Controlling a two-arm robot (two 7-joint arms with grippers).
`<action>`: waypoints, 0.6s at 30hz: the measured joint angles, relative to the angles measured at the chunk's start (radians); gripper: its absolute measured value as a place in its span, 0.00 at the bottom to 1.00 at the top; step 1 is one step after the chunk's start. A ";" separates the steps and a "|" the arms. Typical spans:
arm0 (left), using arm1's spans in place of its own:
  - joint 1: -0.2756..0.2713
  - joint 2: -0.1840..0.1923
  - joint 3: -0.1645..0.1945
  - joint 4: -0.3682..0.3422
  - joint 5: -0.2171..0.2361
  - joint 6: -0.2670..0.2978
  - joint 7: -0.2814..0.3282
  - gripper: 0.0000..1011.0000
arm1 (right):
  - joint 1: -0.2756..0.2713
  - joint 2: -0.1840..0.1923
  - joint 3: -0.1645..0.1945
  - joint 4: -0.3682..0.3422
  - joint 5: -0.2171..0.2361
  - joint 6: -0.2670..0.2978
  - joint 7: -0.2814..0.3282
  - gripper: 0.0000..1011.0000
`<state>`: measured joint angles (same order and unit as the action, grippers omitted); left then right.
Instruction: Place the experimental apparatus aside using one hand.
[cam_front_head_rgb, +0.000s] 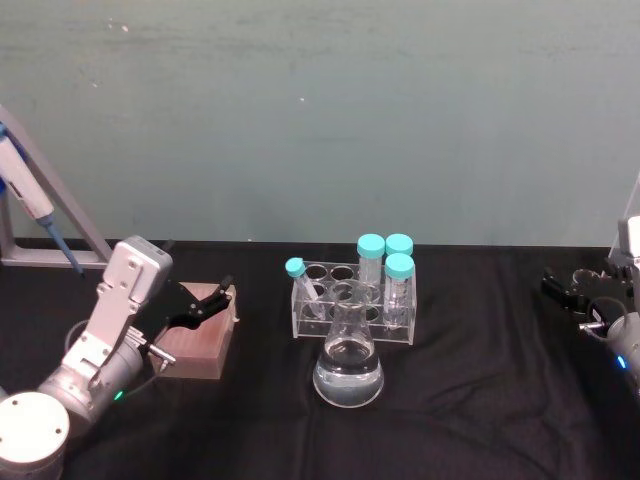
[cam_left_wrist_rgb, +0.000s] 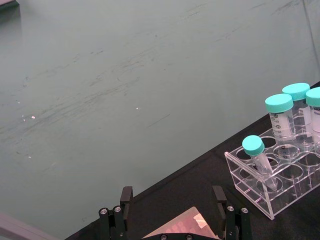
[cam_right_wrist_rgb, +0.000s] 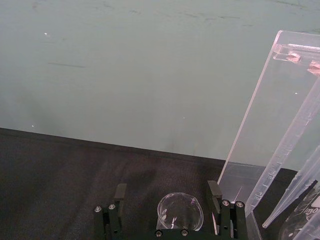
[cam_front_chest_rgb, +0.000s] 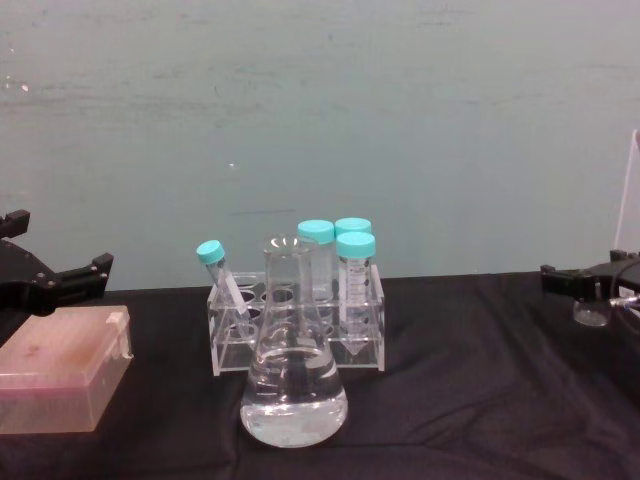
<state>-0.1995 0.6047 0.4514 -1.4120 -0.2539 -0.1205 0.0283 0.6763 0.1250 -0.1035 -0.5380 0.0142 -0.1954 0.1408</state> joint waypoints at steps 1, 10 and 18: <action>0.000 0.000 0.000 0.000 0.000 0.000 0.000 0.99 | 0.000 0.000 0.000 0.000 0.000 0.000 0.000 0.99; 0.000 0.000 0.000 0.000 0.000 0.000 0.000 0.99 | -0.040 0.004 -0.008 -0.083 -0.024 0.000 -0.012 0.99; 0.000 0.000 0.000 0.000 0.000 0.000 0.000 0.99 | -0.103 0.019 -0.028 -0.224 -0.059 -0.002 0.000 0.99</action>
<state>-0.1996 0.6047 0.4514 -1.4120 -0.2539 -0.1205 0.0283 0.5732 0.1439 -0.1314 -0.7616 -0.0447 -0.1977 0.1407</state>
